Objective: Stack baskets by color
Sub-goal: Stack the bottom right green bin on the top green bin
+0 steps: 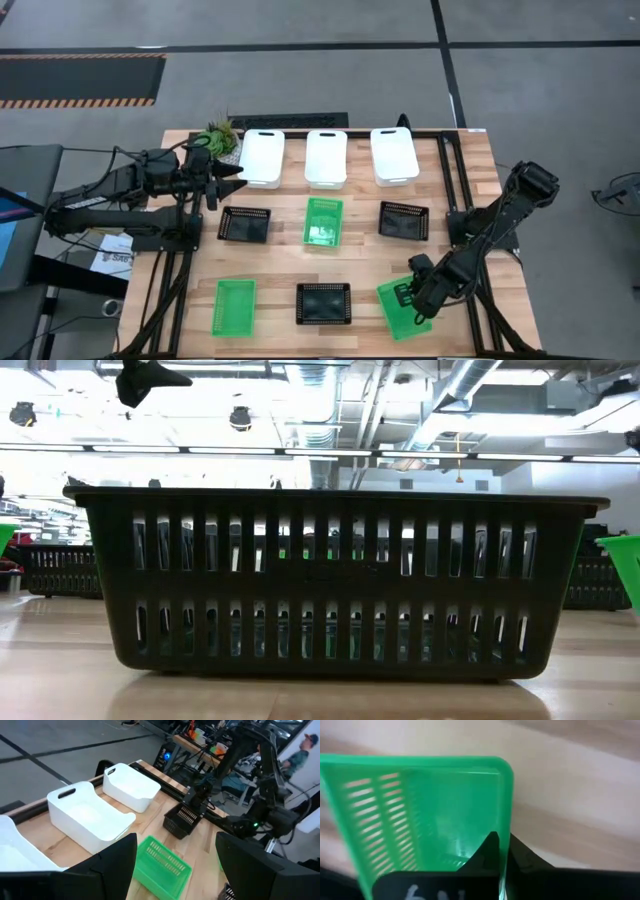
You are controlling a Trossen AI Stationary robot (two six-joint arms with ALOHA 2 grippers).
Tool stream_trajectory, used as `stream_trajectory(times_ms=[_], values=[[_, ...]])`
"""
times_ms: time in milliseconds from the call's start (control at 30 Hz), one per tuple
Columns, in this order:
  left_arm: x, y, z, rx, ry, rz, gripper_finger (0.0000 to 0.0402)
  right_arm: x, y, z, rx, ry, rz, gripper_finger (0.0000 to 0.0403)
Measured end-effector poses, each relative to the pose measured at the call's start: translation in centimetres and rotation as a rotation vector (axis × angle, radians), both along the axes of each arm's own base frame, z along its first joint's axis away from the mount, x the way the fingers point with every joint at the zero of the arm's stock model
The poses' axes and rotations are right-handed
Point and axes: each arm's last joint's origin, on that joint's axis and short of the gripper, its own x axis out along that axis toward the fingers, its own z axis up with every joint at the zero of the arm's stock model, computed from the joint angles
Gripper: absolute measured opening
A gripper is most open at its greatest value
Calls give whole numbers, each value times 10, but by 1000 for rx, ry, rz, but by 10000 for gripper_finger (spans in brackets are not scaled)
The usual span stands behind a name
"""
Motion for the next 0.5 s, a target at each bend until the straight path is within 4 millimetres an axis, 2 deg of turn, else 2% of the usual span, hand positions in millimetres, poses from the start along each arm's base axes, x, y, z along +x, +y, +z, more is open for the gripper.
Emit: stream_trajectory(times_ms=[233,367,500], values=[[4,2,-2,29,31,53,259,4,-1,45,-26,-121,9,7],[6,3,-3,16,36,53,259,5,-9,81,-135,-246,-52,7],[6,3,-3,7,33,59,259,18,-25,112,-286,-420,-107,6]])
